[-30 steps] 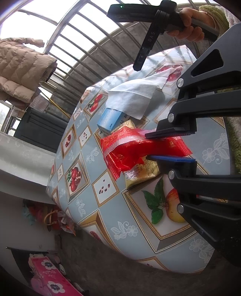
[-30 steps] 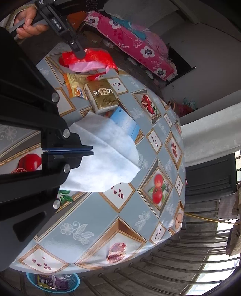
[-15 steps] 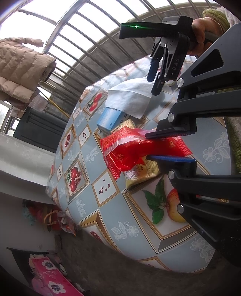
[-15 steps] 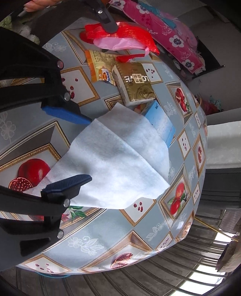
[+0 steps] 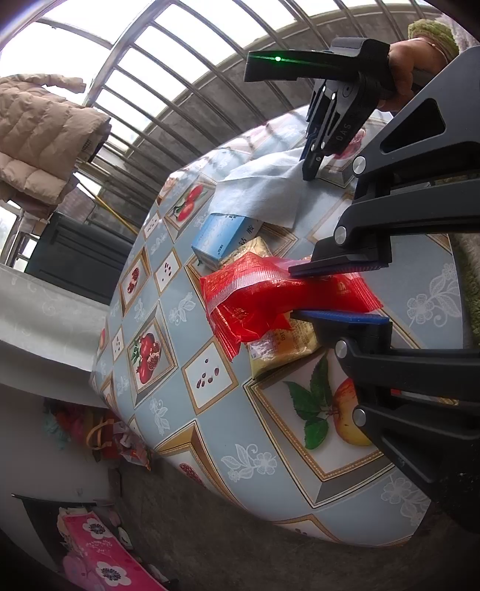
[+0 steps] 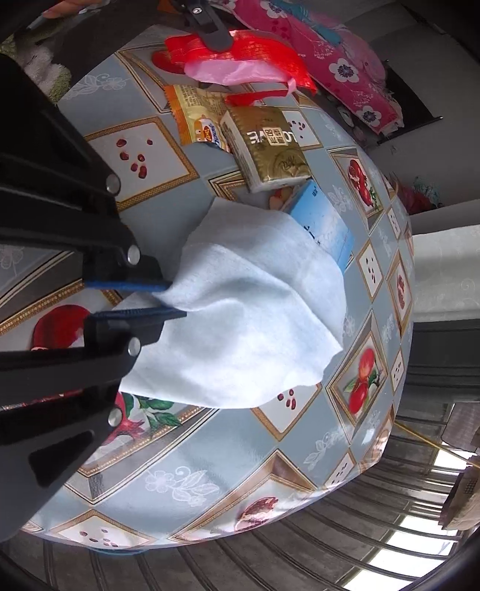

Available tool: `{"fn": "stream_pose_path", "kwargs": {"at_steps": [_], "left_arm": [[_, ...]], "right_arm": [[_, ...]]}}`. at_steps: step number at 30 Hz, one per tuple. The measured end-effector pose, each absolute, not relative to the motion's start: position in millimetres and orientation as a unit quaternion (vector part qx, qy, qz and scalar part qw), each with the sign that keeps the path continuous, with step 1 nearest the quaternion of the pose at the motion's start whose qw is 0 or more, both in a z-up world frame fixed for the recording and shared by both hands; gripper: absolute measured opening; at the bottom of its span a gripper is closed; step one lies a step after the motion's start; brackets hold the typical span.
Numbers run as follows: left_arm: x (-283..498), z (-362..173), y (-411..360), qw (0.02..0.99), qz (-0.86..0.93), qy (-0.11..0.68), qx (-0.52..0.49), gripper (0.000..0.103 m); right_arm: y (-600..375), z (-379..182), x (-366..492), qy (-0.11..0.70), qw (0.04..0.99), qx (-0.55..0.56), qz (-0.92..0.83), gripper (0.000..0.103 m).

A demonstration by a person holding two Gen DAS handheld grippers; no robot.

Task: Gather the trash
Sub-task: 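Lift the red bag with the left tool while the right tool regrips the wipe, then carry the wipe and red bag to the blue wastebasket and open both tools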

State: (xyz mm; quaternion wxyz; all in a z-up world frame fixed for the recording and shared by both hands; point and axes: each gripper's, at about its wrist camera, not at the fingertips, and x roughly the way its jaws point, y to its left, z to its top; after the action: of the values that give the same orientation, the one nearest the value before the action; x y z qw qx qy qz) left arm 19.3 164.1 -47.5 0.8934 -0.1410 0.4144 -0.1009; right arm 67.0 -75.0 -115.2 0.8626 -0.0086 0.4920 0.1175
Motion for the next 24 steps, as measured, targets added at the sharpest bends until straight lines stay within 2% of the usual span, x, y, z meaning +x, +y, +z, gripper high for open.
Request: {"fn": "stream_pose_path", "kwargs": {"at_steps": [5,16,24], "left_arm": [[19,-45,164,0.896,-0.100,0.410,-0.139,0.015],[18,-28,162,0.908,-0.112,0.379,-0.140,0.015],[29,-1,133,0.915,-0.163,0.349,-0.117,0.015]], "right_arm": [[-86,-99,64,0.465,0.876,0.026,0.123,0.000],[-128,-11,57,0.336,0.934,0.068,0.101,0.000],[-173,29,42,0.270,0.957,0.089,0.050,0.000]]}}
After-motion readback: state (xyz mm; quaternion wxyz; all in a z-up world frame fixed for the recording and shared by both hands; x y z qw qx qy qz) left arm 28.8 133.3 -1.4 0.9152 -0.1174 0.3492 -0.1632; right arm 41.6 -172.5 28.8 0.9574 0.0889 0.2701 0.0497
